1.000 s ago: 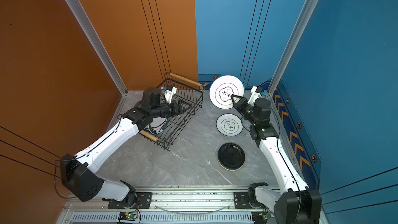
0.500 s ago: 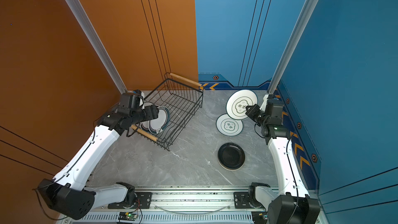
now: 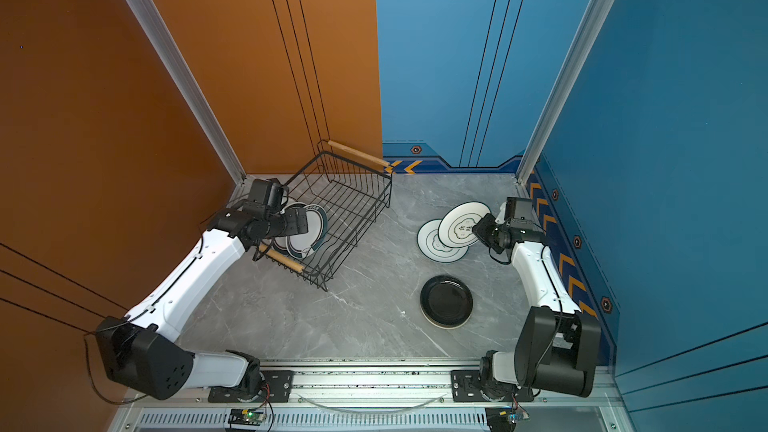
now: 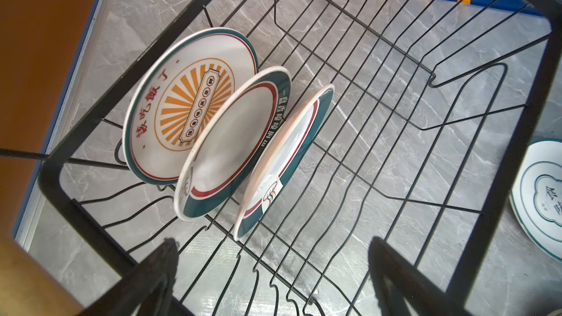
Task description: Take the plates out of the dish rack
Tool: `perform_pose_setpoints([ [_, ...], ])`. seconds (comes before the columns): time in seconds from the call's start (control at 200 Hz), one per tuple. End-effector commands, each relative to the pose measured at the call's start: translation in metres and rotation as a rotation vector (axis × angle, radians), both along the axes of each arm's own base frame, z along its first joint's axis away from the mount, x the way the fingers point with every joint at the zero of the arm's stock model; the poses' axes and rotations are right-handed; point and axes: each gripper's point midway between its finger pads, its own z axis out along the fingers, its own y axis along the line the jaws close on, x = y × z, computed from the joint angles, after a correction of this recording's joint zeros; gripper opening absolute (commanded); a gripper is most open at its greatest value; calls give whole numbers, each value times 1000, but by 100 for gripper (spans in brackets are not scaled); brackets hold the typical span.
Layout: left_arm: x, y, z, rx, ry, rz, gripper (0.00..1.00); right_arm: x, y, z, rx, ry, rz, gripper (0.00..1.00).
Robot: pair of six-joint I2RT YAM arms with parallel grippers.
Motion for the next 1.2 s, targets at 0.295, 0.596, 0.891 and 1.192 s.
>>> perform_pose_setpoints([
  [0.295,13,-2,-26,69,82,-38,98,17,5,-32,61,19,28,0],
  [0.596,17,-4,-33,78,85,-53,99,23,4,-56,73,60,20,0],
  [0.891,19,-6,-41,81,103,-62,99,26,5,-71,69,111,18,0],
  [1.192,23,-7,-49,84,114,-69,98,28,10,-87,65,155,24,0],
])
